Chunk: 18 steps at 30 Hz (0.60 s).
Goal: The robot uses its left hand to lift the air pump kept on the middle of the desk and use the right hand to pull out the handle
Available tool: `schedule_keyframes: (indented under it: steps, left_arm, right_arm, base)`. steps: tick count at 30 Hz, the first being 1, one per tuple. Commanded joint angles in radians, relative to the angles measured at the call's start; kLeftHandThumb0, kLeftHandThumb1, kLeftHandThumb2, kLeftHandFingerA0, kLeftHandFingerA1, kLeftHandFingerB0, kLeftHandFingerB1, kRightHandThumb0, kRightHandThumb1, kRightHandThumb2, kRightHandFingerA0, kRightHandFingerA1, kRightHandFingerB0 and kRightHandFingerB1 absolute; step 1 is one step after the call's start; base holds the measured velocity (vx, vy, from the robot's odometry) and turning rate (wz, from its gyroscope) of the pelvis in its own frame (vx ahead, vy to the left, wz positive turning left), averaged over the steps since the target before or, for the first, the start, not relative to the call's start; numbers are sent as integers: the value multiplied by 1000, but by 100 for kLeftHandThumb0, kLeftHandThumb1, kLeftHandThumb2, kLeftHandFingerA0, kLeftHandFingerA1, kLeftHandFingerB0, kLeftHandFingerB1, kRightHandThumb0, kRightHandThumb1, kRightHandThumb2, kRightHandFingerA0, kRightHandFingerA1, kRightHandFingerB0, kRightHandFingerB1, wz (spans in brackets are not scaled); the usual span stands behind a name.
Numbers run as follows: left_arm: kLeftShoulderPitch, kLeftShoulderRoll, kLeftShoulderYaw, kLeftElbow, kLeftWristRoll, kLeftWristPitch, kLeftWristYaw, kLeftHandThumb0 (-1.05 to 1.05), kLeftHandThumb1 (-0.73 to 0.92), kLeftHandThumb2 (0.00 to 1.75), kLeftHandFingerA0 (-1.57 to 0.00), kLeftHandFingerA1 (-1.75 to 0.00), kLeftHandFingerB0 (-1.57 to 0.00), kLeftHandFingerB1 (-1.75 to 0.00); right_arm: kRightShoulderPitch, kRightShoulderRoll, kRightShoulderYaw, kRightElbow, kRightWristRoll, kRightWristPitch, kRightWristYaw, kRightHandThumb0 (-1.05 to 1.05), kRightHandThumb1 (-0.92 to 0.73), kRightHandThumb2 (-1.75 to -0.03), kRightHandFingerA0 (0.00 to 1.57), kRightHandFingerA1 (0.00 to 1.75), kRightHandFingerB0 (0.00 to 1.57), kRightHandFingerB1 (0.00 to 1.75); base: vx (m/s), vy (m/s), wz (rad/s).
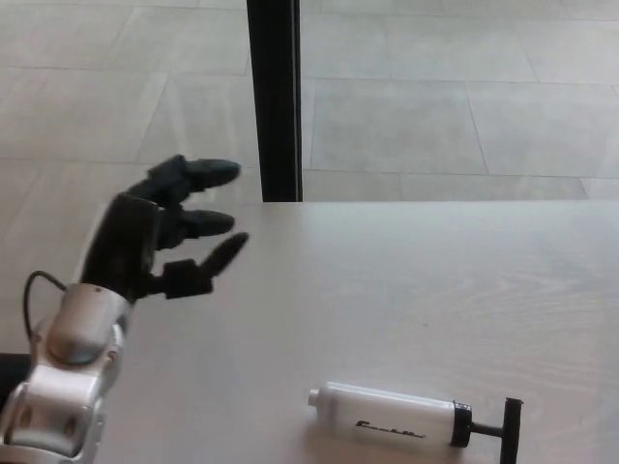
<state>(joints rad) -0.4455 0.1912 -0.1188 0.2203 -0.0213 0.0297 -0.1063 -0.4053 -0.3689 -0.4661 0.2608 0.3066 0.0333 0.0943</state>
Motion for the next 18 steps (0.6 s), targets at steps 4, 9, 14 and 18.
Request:
schedule_keyframes:
  steps: [4,9,14,18]
  left_arm:
    - [-37,-19,-436,-126,373,166,-81,-63,59,57,-24,-69,-31,-49]
    - [-62,-17,-540,-182,437,246,-116,-62,62,58,-21,-64,-24,-45]
    - [-69,9,-636,-198,501,291,-164,-41,33,94,-3,-55,0,-51]
    - [-74,23,-716,-188,570,314,-179,-88,52,92,0,-34,0,-29]
  right_arm:
    - [-59,47,31,-133,74,222,-68,-70,-59,-97,56,63,33,51]
    - [-74,51,38,-133,63,234,-76,-71,-59,-97,58,65,37,52]
    - [-87,41,32,-123,58,240,-75,-67,-74,-62,67,62,50,44]
    - [-88,30,32,-114,47,252,-75,-66,-75,-62,68,62,54,46]
  base:
    - [0,0,0]
    - [0,0,0]
    - [0,0,0]
    - [0,0,0]
